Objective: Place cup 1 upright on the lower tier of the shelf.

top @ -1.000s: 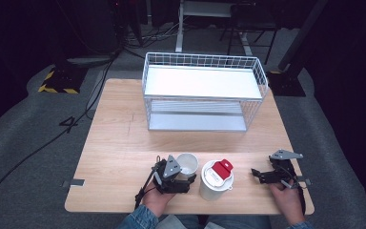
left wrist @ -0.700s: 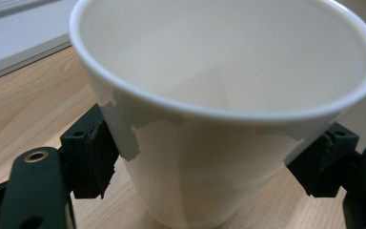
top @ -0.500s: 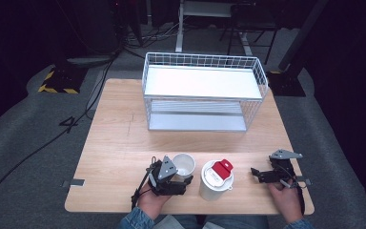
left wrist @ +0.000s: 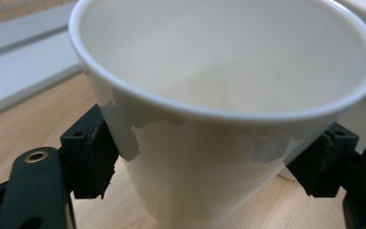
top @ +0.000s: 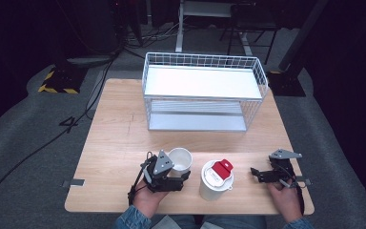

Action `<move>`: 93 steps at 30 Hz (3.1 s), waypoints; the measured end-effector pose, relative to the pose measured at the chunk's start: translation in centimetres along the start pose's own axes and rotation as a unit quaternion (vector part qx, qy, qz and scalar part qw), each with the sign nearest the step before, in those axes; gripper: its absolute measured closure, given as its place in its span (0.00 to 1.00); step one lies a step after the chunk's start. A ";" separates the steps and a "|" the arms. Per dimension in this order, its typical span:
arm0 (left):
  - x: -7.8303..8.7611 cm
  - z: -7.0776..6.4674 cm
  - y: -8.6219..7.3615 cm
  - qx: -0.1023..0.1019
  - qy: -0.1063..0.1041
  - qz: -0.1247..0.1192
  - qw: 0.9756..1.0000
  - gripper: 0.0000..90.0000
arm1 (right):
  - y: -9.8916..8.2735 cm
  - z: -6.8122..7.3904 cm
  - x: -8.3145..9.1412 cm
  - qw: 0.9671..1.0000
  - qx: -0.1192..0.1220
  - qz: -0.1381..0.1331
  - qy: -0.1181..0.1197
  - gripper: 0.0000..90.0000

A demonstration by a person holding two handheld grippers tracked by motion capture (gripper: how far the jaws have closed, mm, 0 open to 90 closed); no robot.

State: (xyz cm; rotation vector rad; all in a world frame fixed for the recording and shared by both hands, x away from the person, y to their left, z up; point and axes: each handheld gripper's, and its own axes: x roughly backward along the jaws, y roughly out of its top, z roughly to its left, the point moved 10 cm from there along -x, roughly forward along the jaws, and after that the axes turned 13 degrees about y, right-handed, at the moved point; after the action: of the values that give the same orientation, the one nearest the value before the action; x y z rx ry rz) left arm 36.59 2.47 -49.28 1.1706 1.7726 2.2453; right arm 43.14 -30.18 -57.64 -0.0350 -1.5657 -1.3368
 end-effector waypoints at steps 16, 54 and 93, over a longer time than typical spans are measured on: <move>-0.5 1.7 3.6 0.028 0.005 -0.023 0.999 0.24 | 0.0 0.0 0.0 1.000 0.000 0.000 0.001 0.00; -6.2 5.5 8.9 0.034 0.034 -0.049 0.998 0.24 | 0.0 0.0 0.0 1.000 0.000 0.000 0.001 0.00; -14.0 7.7 9.0 0.051 0.095 -0.043 0.993 0.24 | 0.0 0.0 0.0 1.000 0.000 0.000 0.001 0.00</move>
State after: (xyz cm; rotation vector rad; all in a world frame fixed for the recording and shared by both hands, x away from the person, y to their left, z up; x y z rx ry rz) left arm 54.61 -0.91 -48.44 0.9008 1.9869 2.3090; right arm 43.17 -30.15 -57.64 -0.0337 -1.5642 -1.3357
